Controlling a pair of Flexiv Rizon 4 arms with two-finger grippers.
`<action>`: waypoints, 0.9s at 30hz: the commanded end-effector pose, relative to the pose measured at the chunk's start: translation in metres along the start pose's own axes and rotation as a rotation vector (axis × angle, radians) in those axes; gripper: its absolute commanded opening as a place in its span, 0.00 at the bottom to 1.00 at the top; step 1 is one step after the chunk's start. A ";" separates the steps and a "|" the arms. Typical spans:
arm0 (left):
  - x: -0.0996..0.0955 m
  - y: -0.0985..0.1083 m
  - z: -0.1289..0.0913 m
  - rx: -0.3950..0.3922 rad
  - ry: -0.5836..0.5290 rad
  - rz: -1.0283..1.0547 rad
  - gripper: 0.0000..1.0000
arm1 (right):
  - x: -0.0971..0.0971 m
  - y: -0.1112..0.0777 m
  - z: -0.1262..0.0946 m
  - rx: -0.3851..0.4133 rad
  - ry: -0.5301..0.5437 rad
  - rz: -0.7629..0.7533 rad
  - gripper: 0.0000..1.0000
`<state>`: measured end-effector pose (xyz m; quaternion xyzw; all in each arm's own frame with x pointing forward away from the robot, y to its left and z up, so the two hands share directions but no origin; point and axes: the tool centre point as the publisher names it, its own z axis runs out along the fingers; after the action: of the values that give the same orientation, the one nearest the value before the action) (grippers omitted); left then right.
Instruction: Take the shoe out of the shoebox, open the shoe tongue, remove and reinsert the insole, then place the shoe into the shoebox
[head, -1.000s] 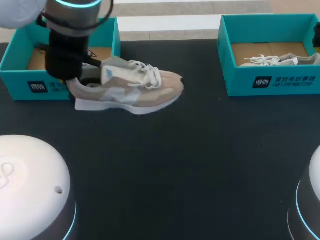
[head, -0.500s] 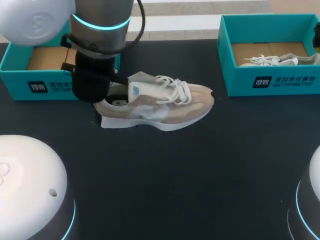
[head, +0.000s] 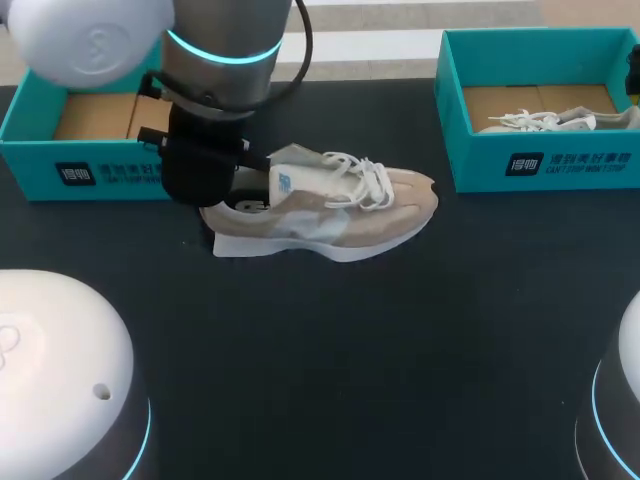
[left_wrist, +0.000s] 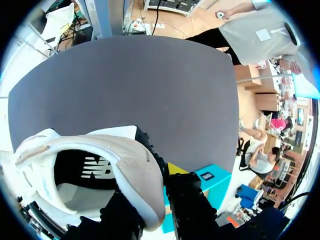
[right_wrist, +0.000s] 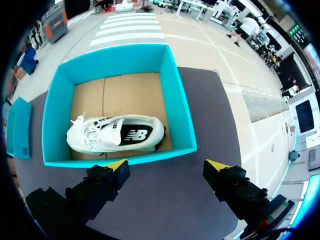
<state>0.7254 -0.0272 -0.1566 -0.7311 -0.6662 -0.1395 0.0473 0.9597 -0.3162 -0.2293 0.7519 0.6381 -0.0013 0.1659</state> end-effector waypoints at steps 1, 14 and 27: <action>-0.002 0.002 0.016 0.067 0.021 -0.020 0.00 | 0.000 0.000 0.000 -0.001 0.000 0.001 1.00; -0.060 0.004 0.031 0.094 -0.007 -0.051 0.00 | 0.000 0.000 0.000 -0.001 0.000 0.001 1.00; -0.099 -0.022 0.056 0.109 0.002 -0.001 0.00 | 0.000 0.000 0.000 -0.001 0.000 0.001 1.00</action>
<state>0.7041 -0.0984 -0.2290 -0.7273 -0.6738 -0.1005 0.0835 0.9597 -0.3162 -0.2293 0.7519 0.6381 -0.0013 0.1659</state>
